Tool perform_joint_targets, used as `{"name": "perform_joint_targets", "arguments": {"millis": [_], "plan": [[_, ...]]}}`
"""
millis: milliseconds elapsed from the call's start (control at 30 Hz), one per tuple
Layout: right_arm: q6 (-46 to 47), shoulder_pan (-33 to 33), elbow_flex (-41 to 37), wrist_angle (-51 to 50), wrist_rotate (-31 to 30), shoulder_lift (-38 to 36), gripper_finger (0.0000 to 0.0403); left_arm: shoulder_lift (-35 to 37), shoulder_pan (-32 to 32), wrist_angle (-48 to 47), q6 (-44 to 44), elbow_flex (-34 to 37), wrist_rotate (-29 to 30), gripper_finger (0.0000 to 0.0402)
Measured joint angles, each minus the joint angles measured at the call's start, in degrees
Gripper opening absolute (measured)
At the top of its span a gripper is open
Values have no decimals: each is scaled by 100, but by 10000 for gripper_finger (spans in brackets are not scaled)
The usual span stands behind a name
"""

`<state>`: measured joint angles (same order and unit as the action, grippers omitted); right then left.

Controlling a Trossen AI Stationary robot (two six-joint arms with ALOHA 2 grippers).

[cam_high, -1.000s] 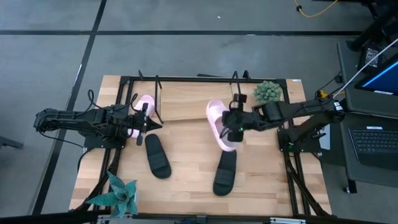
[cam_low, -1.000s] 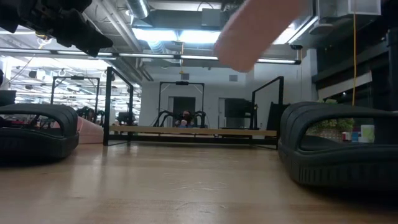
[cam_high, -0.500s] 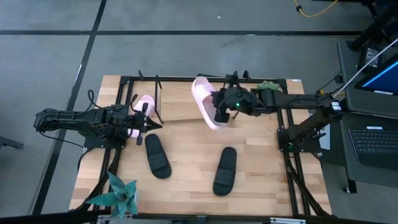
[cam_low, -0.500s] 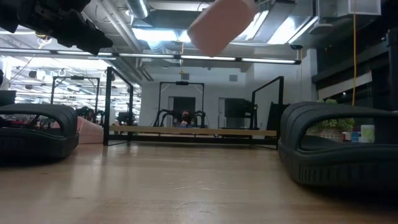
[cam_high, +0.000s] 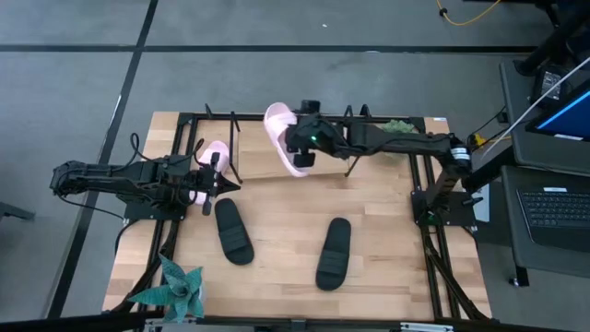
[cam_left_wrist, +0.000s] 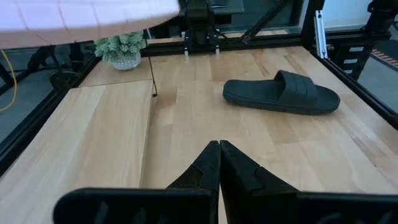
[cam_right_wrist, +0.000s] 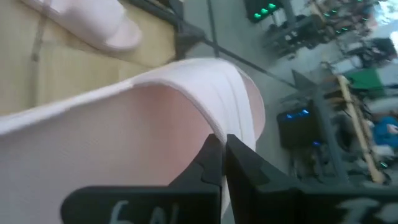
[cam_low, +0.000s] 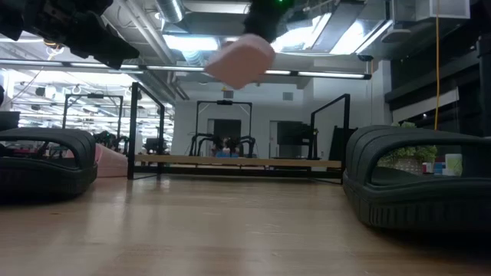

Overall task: Pick and place slides into the shelf
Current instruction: Put the right pink slide on the shelf

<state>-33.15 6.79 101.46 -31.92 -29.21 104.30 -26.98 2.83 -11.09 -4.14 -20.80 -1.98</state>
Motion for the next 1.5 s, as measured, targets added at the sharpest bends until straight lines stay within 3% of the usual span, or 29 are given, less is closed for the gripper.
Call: {"name": "perform_joint_targets", "arguments": {"millis": [300, 500, 967, 1500], "plan": [[392, -7, 2448, -1490, 14, 1528, 8, -2, 0, 0, 0, 0, 0, 0], [435, 18, 3219, -1722, 13, 2253, 8, 0, -1, 0, 4, 0, 0, 0], [428, 28, 3297, -1161, -168, 2836, 8, 0, 0, -9, 5, 0, 0, 0], [1065, 109, 3223, -957, -348, 2856, 8, -2, 0, -81, 63, 0, 0, 0]]}}
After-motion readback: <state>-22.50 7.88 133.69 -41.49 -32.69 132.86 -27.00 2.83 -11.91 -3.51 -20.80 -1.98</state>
